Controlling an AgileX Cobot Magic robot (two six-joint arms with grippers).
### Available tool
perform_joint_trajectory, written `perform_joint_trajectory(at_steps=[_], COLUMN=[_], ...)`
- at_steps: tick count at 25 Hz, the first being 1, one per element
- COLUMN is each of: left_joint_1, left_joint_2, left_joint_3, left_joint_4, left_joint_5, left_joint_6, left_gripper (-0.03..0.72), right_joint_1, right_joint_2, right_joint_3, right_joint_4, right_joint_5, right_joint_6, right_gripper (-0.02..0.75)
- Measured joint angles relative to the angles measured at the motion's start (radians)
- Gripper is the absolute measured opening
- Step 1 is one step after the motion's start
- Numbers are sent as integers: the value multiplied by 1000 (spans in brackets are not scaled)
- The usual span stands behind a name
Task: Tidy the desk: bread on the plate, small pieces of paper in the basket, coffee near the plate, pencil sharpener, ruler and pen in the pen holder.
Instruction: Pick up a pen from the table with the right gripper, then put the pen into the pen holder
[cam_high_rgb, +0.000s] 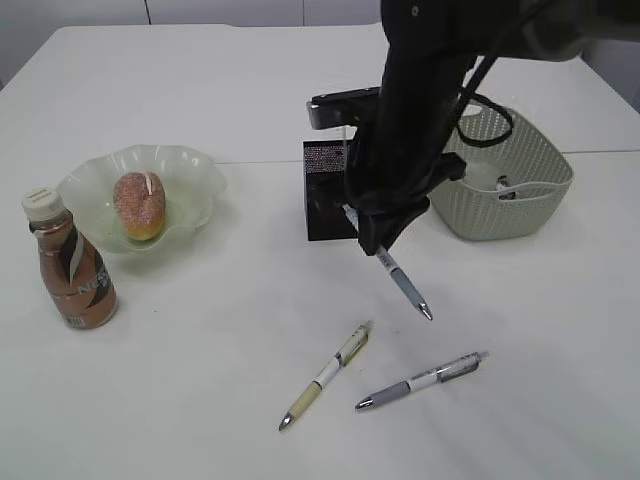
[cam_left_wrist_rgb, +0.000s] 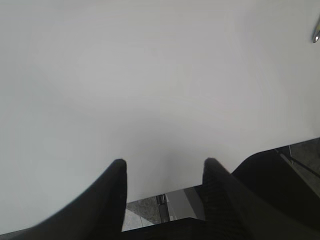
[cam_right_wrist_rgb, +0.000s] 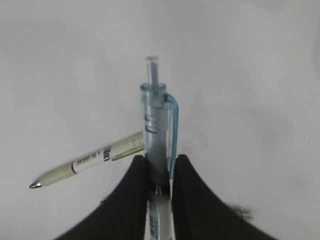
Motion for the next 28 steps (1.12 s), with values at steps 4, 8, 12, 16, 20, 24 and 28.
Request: perform_joint_trajectory(at_steps=[4,8,12,16,20,24,28], left_joint_1=[0,0,0,0,0,0,0], left_joint_2=[0,0,0,0,0,0,0], left_joint_3=[0,0,0,0,0,0,0], left_joint_4=[0,0,0,0,-4,-15,-46], left_joint_5=[0,0,0,0,0,0,0], left_joint_6=[0,0,0,0,0,0,0], left_gripper=[354,354,354,354,354,354,354], right_joint_1=[6,6,6,6,6,6,6], right_joint_2=[-88,-167,-223,-248,-254,-254,-254], right_joint_3=[138,260,328,360,364,364,364], right_joint_4=[2,-5,-30,-65,-92,-114,-139], right_joint_5=[-123,-261,-379,-481,-586,-709,-856], right_joint_6=[0,0,0,0,0,0,0], right_gripper=[108,107,107,107,106,106,106])
